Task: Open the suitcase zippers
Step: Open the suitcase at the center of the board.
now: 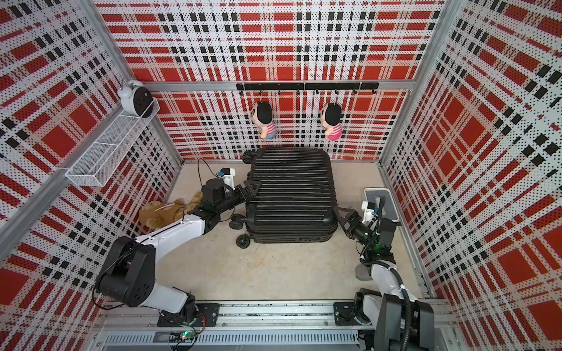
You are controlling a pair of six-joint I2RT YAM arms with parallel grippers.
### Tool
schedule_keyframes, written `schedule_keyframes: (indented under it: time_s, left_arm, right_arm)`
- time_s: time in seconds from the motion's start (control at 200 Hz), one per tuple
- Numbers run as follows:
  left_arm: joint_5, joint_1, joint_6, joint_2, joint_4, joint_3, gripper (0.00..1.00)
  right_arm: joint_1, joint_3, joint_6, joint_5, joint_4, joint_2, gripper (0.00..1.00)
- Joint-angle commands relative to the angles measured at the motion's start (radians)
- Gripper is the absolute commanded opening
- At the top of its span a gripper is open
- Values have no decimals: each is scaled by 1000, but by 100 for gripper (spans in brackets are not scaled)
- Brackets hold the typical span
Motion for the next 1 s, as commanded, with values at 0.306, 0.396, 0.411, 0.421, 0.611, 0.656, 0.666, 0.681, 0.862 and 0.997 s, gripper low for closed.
schedule_keyframes:
  time_s: [0.306, 0.396, 0.411, 0.421, 0.611, 0.656, 0.666, 0.681, 0.862, 0.997]
  left_arm:
    - [52, -24, 17, 16, -75, -48, 98]
    - [57, -21, 19, 17, -75, -50, 98]
    - [57, -19, 19, 18, -75, -49, 98]
    - [57, -19, 19, 18, -74, -49, 98]
    - [60, -16, 19, 23, -74, -48, 98]
    - [61, -16, 20, 27, -73, -46, 98]
    - [61, -16, 20, 28, -73, -47, 98]
    - [62, -16, 19, 29, -72, -46, 98]
    - [67, -16, 16, 40, -61, -46, 98]
    - [75, -16, 14, 45, -55, -49, 98]
  right_arm:
    - [-45, 7, -146, -8, -430, -81, 100]
    - [-57, -2, -133, -27, -407, -70, 97]
    - [-57, -10, -124, -32, -391, -66, 97]
    - [-57, -16, -113, -35, -375, -64, 96]
    - [-61, -93, 47, -78, -129, -11, 91]
    - [-61, -109, 84, -99, -62, 18, 90]
    - [-61, -112, 92, -104, -47, 23, 90]
    - [-62, -119, 102, -108, -27, 30, 90]
    - [-62, -164, 132, -92, 87, 124, 93]
    - [-61, -163, 142, -85, 141, 180, 98]
